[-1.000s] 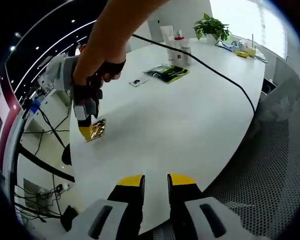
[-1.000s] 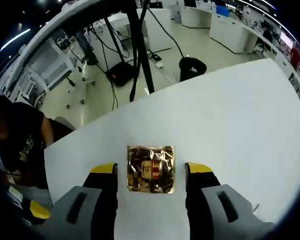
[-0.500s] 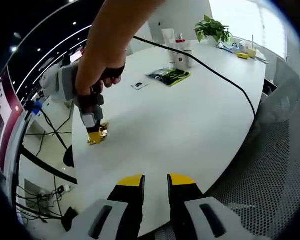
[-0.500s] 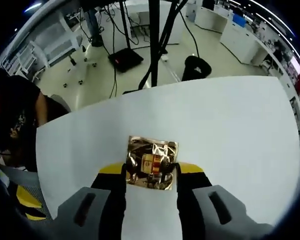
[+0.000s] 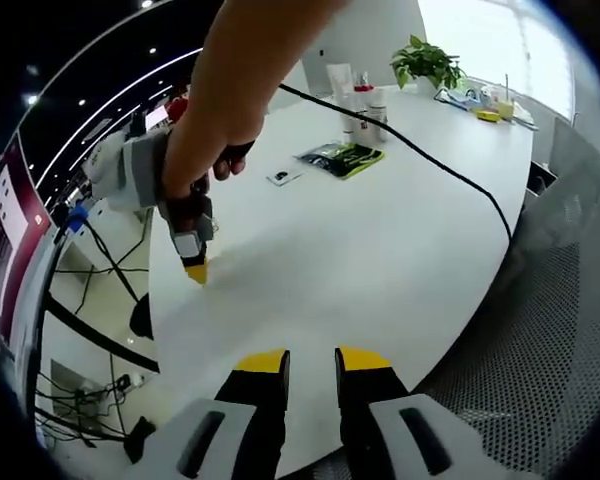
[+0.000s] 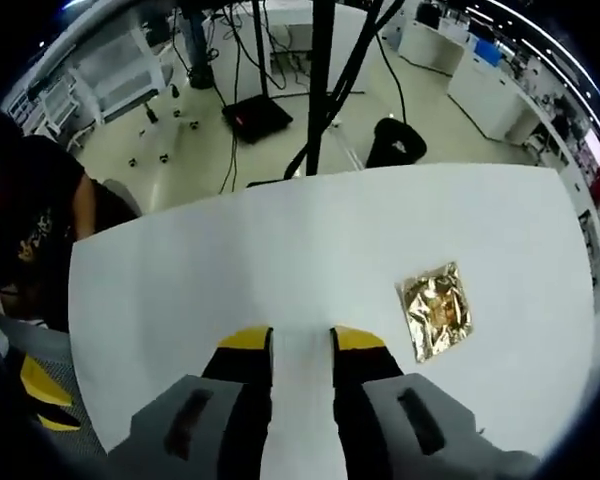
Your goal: Arrange the skincare products in the storage area until every visible bottle or jar stands upright without overlapping.
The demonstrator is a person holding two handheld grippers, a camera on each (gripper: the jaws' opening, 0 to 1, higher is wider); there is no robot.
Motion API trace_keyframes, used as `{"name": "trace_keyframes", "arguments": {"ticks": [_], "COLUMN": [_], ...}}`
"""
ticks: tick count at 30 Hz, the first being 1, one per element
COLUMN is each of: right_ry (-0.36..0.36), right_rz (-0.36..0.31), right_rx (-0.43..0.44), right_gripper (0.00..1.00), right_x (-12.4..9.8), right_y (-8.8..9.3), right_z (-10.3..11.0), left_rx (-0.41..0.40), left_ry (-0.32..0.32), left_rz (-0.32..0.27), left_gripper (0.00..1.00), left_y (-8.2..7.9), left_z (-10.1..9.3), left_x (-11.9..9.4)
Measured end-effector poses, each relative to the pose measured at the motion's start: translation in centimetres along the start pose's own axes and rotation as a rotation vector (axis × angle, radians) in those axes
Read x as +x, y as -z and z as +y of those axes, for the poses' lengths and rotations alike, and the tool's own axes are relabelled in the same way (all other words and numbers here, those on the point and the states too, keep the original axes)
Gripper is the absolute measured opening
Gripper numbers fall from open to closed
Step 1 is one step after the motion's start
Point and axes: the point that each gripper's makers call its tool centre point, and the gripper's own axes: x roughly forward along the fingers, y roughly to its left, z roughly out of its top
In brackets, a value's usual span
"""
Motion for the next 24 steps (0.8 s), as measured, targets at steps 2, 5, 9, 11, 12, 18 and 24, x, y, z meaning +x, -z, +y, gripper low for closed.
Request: {"name": "trace_keyframes", "arguments": {"ticks": [2,5,9,11,12,18,24], "right_ry": [0.005,0.024,0.055,0.048,0.054,0.029,-0.033], "right_rz": [-0.029,-0.045,-0.040,-0.049,-0.041,0.004,0.076], "right_rx": [0.014,0.002,-0.010,-0.023,-0.025,-0.063,-0.141], "right_gripper": [0.20,0.22,0.30,0.37,0.39,0.47,0.50], "right_x": [-0.6,-1.4,-1.4,-1.8,-1.9,-0.9,0.9], "right_y": [0.1,0.4,1.4,1.6,1.7,0.7,0.7], "right_z": [0.2,-0.9,-3.8,-4.5,-5.0,-9.0,-10.5], "left_rx": [-0.003,0.005,0.002,0.001,0.003,0.000,0.000], "left_ry": [0.000,0.001,0.000,0.001,0.002,0.000,0.001], "left_rz": [-0.001,0.002,0.003,0.003,0.005,0.012,0.022], "left_gripper": [0.19,0.19,0.19,0.19,0.19,0.18,0.18], "left_y": [0.0,0.1,0.1,0.1,0.1,0.3,0.5], "left_z": [0.0,0.0,0.0,0.0,0.0,0.0,0.1], "left_x": [0.0,0.1,0.1,0.1,0.1,0.3,0.3]}}
